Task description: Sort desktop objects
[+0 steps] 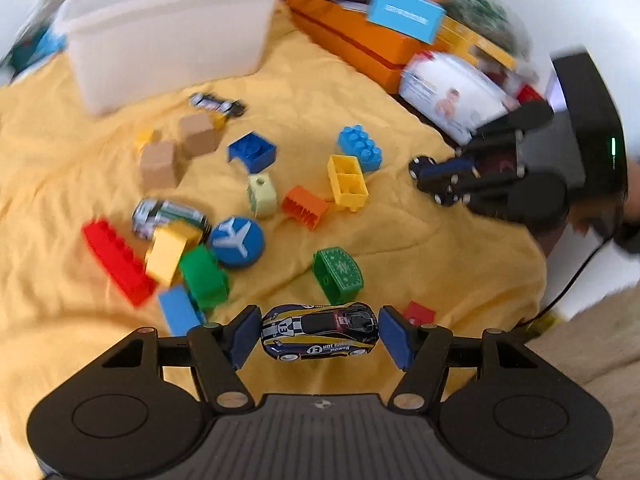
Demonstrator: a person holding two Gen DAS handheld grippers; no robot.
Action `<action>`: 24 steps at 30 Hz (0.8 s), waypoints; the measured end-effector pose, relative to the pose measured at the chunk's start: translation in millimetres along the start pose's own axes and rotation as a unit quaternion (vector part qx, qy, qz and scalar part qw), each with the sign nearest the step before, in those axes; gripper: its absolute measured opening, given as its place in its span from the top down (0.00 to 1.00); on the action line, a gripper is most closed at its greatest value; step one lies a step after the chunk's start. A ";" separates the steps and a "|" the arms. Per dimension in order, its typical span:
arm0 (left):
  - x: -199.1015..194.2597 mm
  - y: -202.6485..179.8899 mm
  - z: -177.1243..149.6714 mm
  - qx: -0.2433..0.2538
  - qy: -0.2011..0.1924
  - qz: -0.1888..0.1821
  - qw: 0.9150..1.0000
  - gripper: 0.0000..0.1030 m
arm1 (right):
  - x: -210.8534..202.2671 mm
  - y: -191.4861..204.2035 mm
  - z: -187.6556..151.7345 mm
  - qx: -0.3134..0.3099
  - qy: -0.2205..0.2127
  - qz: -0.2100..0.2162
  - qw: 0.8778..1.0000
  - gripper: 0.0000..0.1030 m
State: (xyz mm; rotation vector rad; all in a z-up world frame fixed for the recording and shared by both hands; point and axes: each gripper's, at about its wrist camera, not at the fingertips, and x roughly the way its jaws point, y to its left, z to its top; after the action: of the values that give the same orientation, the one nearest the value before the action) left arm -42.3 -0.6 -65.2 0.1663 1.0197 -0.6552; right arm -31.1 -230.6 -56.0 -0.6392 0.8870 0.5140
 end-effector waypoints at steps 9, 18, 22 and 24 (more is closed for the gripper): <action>8.1 -3.7 13.3 0.165 0.047 -0.028 0.985 0.34 | -9.2 -6.5 -7.8 0.023 -0.003 -0.006 1.000 0.73; -10.1 1.1 7.1 0.123 0.020 -0.023 0.992 0.34 | 3.0 -4.8 -2.4 0.082 0.034 -0.042 0.995 0.63; 9.3 0.8 6.9 0.162 0.034 -0.020 0.986 0.34 | 7.2 -4.5 -6.5 0.069 0.048 -0.076 0.994 0.76; 15.3 -1.9 8.5 0.191 0.028 -0.020 0.981 0.34 | 2.5 -10.8 -5.3 0.089 0.042 -0.061 0.993 0.79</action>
State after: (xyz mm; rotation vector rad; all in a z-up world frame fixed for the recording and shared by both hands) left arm -31.7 -12.3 -73.1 0.5041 0.9453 -0.8850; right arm -25.6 -241.5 -57.5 -0.5513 0.9554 0.2962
